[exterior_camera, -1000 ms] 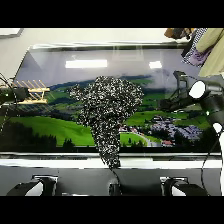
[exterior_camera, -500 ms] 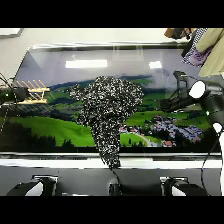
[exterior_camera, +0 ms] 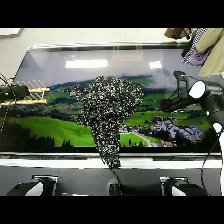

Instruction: Fold the clothes and pants, and hang the long-sleeved shirts on hangers.

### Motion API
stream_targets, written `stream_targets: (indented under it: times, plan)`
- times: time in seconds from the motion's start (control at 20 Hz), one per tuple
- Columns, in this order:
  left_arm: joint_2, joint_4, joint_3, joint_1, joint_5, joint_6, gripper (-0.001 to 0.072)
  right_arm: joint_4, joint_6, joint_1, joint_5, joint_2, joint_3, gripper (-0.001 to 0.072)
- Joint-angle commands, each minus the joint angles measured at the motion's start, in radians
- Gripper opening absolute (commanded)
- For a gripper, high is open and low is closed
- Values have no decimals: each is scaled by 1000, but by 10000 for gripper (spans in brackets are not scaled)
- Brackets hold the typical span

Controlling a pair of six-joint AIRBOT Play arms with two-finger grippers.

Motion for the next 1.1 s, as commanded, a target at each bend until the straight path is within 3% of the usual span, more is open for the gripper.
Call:
stream_targets:
  times: [0.0,0.05,0.1,0.15,0.2,0.3,0.35,0.6,0.85,0.9,0.95,1.05]
  plan:
    - [-1,-3,0,1,10,0,22,73,47,1,32,-12,-1,285]
    - [-3,-3,0,1,10,0,21,129,53,1,53,-31,-3,604]
    - [-6,-3,0,1,10,0,23,214,29,1,70,-51,-21,684]
    - [-12,-3,0,1,12,0,50,326,-24,1,73,-74,-57,687]
    - [-22,-3,0,1,18,0,164,423,-77,13,65,-92,-102,687]
    - [-47,-3,0,1,18,-1,636,499,-143,93,6,-113,-205,696]
    - [-58,-3,0,0,18,-3,688,496,-161,153,-48,-116,-255,697]
    - [-91,-4,-1,3,9,-40,670,593,-131,343,-311,-117,-434,698]
    - [-124,-192,-71,92,10,-28,670,749,-146,427,-344,-190,-472,690]
    - [-132,-266,-106,114,17,7,669,782,-167,444,-359,-207,-472,667]
    - [-139,-338,-140,129,17,54,669,807,-172,455,-374,-220,-471,600]
    - [-159,-490,-205,136,16,160,670,815,-182,450,-397,-217,-467,85]
